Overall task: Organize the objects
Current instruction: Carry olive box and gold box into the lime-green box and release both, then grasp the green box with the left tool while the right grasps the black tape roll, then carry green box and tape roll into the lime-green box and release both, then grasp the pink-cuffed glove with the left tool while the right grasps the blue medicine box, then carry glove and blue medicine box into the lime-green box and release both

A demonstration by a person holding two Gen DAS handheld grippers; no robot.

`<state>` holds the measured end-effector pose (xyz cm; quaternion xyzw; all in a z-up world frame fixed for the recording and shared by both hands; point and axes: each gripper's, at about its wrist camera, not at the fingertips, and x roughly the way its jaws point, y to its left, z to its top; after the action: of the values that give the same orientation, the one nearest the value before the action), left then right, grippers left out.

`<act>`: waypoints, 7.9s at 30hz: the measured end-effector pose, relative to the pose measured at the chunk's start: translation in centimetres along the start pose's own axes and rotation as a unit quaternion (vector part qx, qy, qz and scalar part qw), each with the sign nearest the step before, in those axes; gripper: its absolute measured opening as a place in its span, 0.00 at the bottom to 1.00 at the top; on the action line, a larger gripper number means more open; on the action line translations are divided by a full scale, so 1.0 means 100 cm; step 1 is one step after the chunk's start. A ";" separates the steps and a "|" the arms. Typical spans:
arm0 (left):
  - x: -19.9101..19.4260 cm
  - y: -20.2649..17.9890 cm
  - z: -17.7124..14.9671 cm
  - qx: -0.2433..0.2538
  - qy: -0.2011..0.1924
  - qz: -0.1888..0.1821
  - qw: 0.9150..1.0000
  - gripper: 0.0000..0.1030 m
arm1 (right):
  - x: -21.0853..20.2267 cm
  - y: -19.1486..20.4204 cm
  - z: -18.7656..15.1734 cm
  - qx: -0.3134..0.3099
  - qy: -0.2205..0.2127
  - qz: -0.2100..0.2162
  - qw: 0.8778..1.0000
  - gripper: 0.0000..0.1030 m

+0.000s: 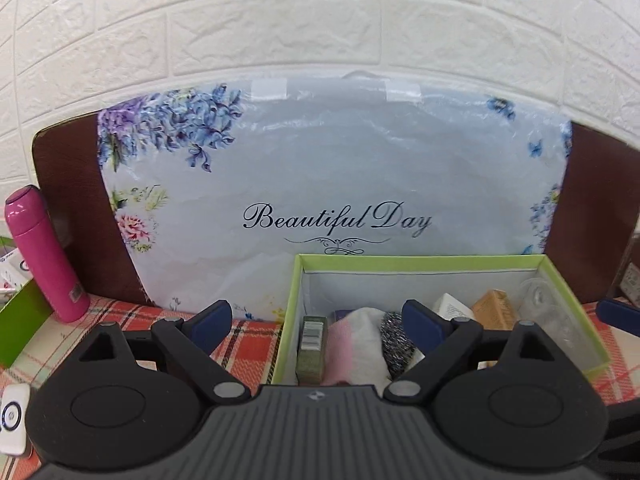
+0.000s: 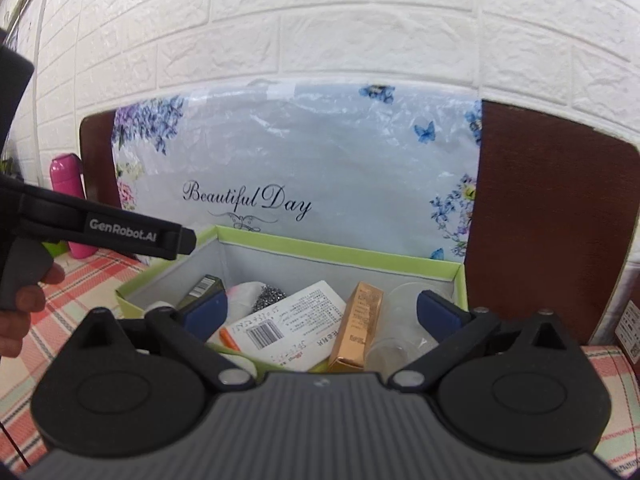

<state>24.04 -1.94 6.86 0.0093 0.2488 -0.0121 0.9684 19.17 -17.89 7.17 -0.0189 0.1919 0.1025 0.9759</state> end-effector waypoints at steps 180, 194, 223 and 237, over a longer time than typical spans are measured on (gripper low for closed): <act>-0.024 0.018 -0.089 -0.034 0.114 -0.008 0.993 0.89 | -0.038 0.069 -0.076 -0.030 0.120 0.032 0.992 0.22; -0.008 0.013 -0.095 -0.042 0.135 -0.042 0.989 0.88 | -0.150 0.052 -0.103 -0.156 0.109 -0.044 0.981 0.16; -0.035 0.037 -0.124 -0.030 0.163 -0.169 0.972 0.06 | -0.126 0.044 -0.126 0.010 0.175 0.053 0.983 0.84; -0.052 0.027 -0.141 0.041 0.152 -0.137 0.978 0.70 | -0.102 0.062 -0.129 0.002 0.176 0.015 0.984 0.57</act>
<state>12.76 1.19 -2.90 0.0164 0.3915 -0.1528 0.9072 3.84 -14.84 -0.93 -0.0317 0.3614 0.1122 0.9251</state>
